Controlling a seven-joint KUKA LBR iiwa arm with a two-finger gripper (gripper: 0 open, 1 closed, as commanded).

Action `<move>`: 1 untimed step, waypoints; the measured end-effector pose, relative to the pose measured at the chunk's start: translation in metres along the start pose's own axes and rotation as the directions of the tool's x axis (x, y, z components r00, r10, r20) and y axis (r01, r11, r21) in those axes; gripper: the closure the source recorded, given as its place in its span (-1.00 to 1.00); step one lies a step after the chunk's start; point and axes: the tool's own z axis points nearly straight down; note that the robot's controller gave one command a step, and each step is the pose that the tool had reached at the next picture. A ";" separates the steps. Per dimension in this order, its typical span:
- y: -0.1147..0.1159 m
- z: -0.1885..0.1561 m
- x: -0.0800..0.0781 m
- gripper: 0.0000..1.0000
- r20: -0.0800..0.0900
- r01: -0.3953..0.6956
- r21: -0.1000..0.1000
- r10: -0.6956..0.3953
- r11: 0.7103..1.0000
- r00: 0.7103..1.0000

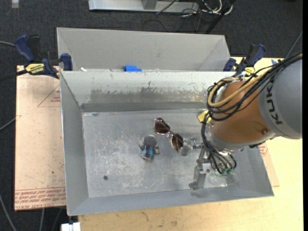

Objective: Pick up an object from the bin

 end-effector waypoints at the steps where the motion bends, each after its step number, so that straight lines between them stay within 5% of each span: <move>1: 0.000 -0.004 -0.002 -1.00 0.008 0.001 0.000 -0.001 1.000 1.000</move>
Offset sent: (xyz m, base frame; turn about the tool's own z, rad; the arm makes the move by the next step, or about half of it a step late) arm 0.0229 -0.0848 -0.0602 -0.3742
